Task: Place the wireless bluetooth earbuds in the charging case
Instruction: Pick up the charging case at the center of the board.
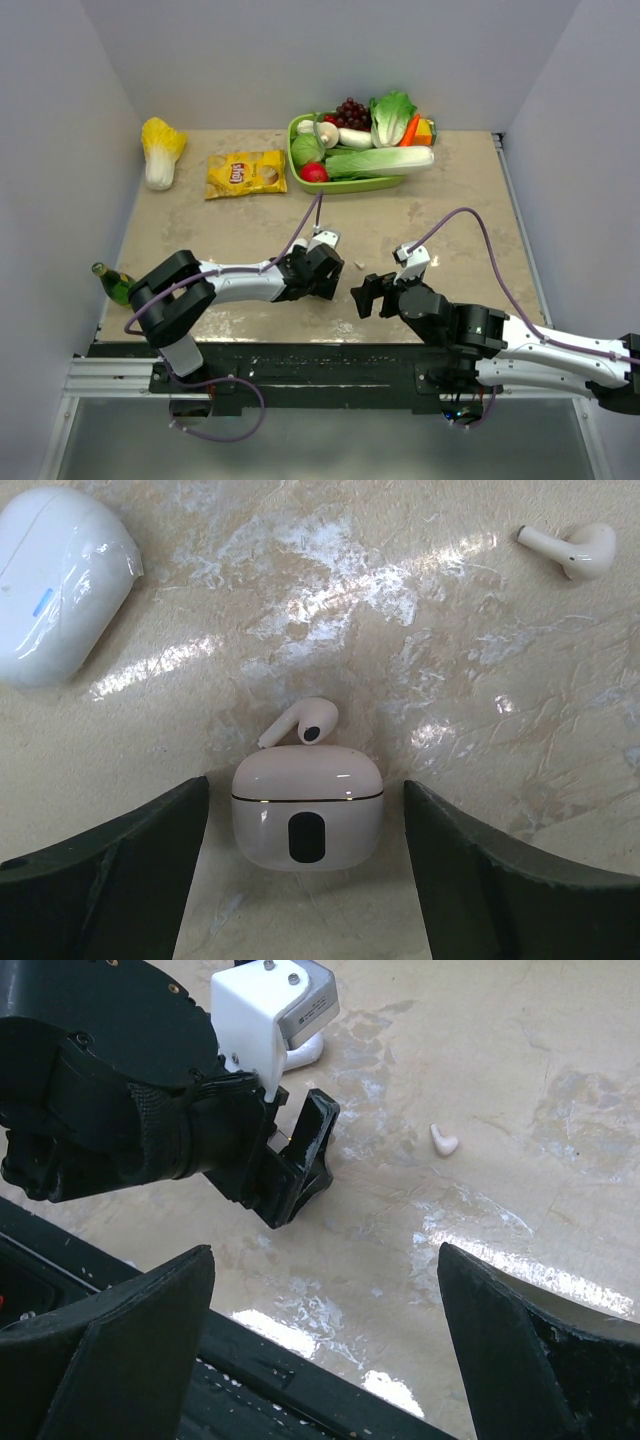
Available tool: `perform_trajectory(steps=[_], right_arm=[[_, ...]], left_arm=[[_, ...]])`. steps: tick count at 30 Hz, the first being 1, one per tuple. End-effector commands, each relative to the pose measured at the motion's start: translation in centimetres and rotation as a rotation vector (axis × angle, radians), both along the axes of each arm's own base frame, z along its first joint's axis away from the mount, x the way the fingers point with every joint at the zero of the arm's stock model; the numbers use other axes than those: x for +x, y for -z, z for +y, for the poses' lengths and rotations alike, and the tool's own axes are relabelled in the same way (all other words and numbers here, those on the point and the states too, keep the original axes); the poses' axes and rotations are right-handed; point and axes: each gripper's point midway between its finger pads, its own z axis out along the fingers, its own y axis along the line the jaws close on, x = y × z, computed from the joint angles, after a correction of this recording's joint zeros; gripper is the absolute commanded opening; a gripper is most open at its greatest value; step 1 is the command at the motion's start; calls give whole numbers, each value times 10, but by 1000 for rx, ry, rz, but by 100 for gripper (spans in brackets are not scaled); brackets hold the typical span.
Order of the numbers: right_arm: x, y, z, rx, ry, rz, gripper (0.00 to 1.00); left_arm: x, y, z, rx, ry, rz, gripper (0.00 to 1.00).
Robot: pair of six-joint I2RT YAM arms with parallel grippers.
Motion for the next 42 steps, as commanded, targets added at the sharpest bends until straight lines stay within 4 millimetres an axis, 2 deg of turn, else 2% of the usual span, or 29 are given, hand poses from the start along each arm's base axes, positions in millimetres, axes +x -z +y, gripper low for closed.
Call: perform_trajectory(steps=[1, 11, 20, 23, 30, 35, 39, 42], right_arm=[[2, -7, 0, 37, 22, -2, 96], [2, -6, 0, 41, 23, 0, 96], [1, -3, -3, 35, 26, 2, 96], [1, -4, -5, 38, 30, 0, 96], [2, -5, -4, 35, 32, -3, 96], [2, -4, -2, 34, 28, -4, 96], [3, -6, -2, 33, 27, -5, 96], [3, -6, -2, 32, 29, -7, 96]], left_arm=[[-11, 5, 5, 31, -7, 38, 82], [-16, 19, 16, 93, -57, 72, 77], [-16, 28, 18, 121, -62, 81, 70], [-17, 29, 21, 133, -65, 82, 70], [-19, 26, 29, 165, -74, 72, 77], [-22, 27, 33, 177, -69, 74, 75], [-26, 30, 36, 190, -65, 77, 69], [-29, 31, 40, 194, -64, 82, 70]])
